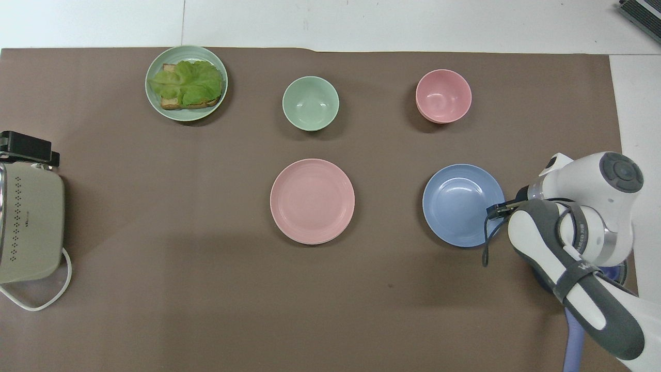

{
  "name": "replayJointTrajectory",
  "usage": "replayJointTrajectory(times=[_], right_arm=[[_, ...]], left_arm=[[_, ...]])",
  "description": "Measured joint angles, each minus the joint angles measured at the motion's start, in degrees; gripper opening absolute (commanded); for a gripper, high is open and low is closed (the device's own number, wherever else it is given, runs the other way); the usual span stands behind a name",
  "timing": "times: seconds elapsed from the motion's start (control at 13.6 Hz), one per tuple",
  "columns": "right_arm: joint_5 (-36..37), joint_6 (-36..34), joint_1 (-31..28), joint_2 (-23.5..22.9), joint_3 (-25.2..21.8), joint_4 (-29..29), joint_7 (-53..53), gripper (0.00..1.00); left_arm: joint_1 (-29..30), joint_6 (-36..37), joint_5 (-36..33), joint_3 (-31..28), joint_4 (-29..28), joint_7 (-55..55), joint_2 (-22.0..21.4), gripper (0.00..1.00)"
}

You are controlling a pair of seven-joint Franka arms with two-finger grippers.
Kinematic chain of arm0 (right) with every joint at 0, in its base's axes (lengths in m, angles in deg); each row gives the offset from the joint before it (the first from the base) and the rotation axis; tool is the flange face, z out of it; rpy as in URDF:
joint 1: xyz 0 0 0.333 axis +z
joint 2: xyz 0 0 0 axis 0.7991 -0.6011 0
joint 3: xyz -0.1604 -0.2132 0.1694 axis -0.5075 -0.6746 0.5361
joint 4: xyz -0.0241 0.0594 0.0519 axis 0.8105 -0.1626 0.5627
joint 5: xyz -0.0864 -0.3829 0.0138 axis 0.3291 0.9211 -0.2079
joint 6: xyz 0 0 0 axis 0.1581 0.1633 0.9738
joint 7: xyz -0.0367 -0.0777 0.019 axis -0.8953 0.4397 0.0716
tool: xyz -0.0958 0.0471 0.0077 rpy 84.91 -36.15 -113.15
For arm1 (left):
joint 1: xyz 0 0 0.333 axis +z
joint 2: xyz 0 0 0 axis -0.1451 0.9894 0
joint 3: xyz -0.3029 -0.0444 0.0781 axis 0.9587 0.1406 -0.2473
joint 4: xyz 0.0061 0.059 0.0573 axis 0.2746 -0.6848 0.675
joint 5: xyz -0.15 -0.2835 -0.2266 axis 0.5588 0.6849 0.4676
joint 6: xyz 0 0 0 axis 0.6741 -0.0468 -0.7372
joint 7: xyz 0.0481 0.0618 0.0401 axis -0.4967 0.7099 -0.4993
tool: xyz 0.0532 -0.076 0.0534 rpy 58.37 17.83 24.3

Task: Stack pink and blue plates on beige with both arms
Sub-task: 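Retract the left gripper to rest while the right gripper grasps the blue plate, then lift the blue plate with the right gripper toward the pink plate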

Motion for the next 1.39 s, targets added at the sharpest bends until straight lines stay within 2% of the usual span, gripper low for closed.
replayJointTrajectory(times=[0.29, 0.66, 0.95, 1.17, 1.39], right_arm=[[-1.0, -1.32, 0.02, 0.07, 0.1, 1.31, 1.12, 0.0], [-1.35, -9.29, 0.38, 0.63, 0.2, 7.31, 1.13, 0.0], [-1.35, -14.27, 0.81, 3.2, 0.46, 10.98, 1.13, 0.0], [-1.35, -18.56, 0.89, 5.73, 2.84, 13.47, 2.02, 0.0], [-4.37, -19.25, 1.06, 6.18, 7.41, 15.59, 9.43, 0.0]], left_arm=[[-0.09, 0.24, -0.12, 0.88, 1.15, -0.33, -0.98, 1.0], [-0.14, 0.49, -0.12, 1.08, 1.15, -0.33, -1.11, 1.0], [-0.14, 0.57, -0.12, 1.04, 1.15, -0.33, -1.11, 1.0], [-0.14, 0.6, -0.12, 1.04, 1.15, -0.33, -1.11, 1.0], [-0.14, 0.62, -0.12, 1.04, 1.15, -0.33, -1.11, 1.0]])
